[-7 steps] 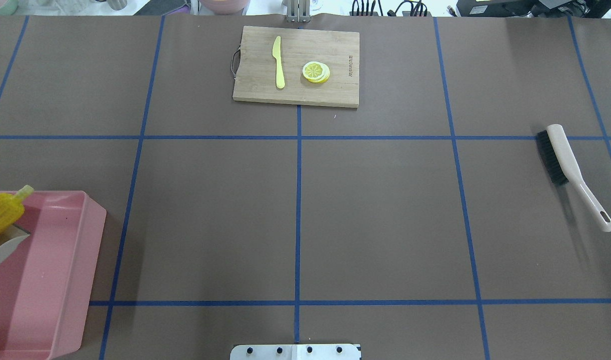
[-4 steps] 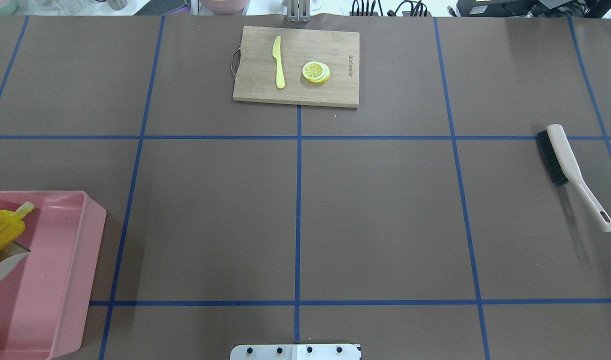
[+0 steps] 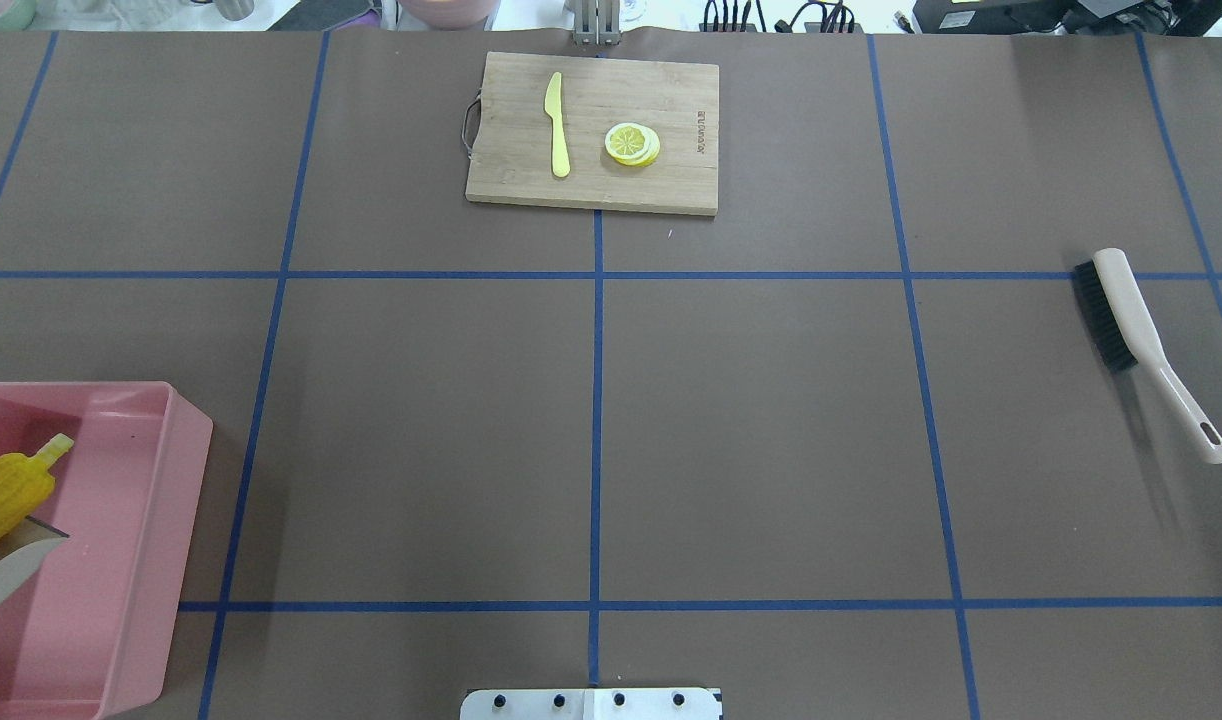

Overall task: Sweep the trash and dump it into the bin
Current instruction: 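Tilt the dustpan with the left gripper to pour items into the pink bin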

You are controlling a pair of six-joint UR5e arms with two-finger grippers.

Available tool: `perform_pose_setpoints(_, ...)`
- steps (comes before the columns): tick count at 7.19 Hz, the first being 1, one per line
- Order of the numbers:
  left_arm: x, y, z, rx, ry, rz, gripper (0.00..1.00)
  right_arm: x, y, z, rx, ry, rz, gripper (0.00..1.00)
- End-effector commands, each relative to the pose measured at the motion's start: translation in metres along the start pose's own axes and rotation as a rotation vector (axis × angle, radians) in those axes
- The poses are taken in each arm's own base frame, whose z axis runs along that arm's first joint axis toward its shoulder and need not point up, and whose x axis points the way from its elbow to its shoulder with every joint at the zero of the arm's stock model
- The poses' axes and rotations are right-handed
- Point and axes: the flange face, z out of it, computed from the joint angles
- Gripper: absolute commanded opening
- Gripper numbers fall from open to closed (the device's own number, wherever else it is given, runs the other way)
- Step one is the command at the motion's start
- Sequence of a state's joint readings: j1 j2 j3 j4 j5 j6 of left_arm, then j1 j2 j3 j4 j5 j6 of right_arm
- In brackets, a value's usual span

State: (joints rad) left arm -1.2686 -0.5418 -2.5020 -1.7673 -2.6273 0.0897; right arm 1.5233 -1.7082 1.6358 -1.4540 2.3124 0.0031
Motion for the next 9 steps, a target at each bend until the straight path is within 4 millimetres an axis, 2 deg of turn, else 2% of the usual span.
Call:
perform_pose_setpoints(1,-0.002,0.003,0.01,-0.087,0.046,-0.066,0.0,0.001,0.001,0.001,-0.003,-0.002,0.003,1.0)
perform_pose_setpoints(6,-0.006,-0.013,0.024,-0.235,0.1,-0.24,0.0,0.002,0.002,0.003,-0.006,-0.002,0.005,1.0)
perform_pose_setpoints(8,-0.001,-0.014,0.023,-0.241,0.109,-0.248,0.0,0.003,0.002,0.003,-0.006,0.002,0.005,1.0)
perform_pose_setpoints(9,0.008,-0.016,0.019,-0.246,0.11,-0.252,0.0,0.003,0.003,0.003,-0.007,0.004,0.006,1.0)
